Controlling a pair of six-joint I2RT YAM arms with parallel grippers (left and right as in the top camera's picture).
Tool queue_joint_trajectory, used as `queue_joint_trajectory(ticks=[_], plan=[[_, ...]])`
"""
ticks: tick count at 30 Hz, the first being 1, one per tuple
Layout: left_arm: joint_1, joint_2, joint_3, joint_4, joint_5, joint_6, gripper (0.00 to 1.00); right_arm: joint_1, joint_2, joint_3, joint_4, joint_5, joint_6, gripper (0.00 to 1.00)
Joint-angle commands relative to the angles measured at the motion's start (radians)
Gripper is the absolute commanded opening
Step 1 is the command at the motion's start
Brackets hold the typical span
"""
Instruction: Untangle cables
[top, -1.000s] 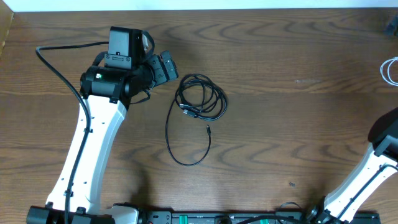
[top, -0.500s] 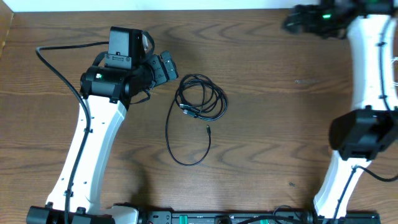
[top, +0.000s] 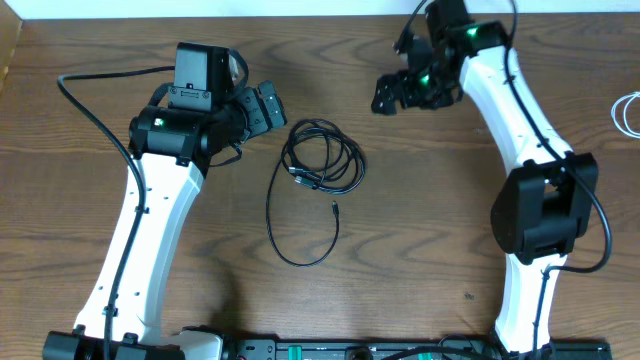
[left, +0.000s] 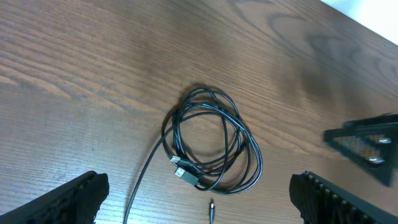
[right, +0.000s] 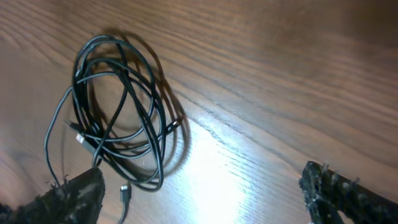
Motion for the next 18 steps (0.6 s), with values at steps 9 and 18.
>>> queue_joint_trajectory(ticks=[9,18], plan=[[-0.037,0.1,-0.02,0.003,-0.006,-0.031,0.94,0.069,-0.003,-0.204,0.212,-0.105,0.107,0.81],[-0.042,0.16,-0.021,0.006,0.014,-0.073,0.89,0.12,-0.003,-0.293,0.277,-0.119,0.112,0.46]])
